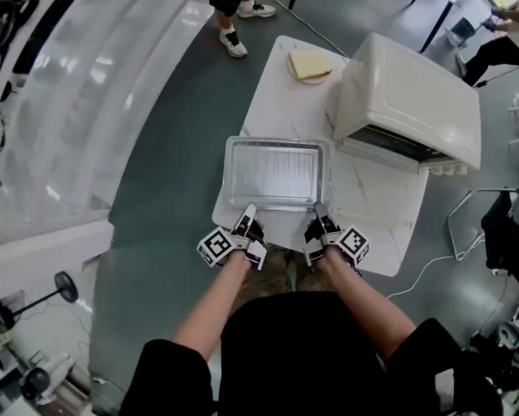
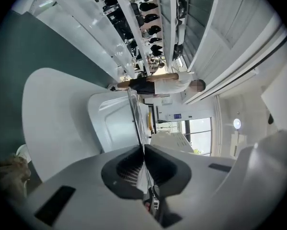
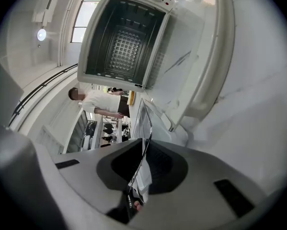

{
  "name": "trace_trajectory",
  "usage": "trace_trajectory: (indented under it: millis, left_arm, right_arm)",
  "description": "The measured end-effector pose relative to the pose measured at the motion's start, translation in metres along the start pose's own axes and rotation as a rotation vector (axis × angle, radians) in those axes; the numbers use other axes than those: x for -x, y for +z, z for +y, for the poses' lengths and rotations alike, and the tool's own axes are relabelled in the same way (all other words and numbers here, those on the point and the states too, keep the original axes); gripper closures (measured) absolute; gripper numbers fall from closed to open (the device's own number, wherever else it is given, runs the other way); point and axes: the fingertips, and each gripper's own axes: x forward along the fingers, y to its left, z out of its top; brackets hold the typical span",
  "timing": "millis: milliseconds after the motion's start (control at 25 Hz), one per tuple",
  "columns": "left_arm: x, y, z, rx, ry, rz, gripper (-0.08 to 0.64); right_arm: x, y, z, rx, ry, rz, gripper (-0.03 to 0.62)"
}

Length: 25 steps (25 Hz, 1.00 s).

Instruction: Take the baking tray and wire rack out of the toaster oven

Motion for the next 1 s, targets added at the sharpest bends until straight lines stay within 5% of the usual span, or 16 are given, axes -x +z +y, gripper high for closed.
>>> trace_trajectory:
  millis: [440,1000]
  left_arm:
    - [0.003,-0.004,0.044,0.047,0.250,0.069,0.520]
    - [0.003,-0.006,0.037,-0.037,0.357,0.155,0.476]
  right_arm:
    - [-0.010,-0.007,-0.024,0.036,-0.150,0.060,0.552]
    - [-0.012,-0.016,-0.029,0.002,-0.302,0.156,0.420]
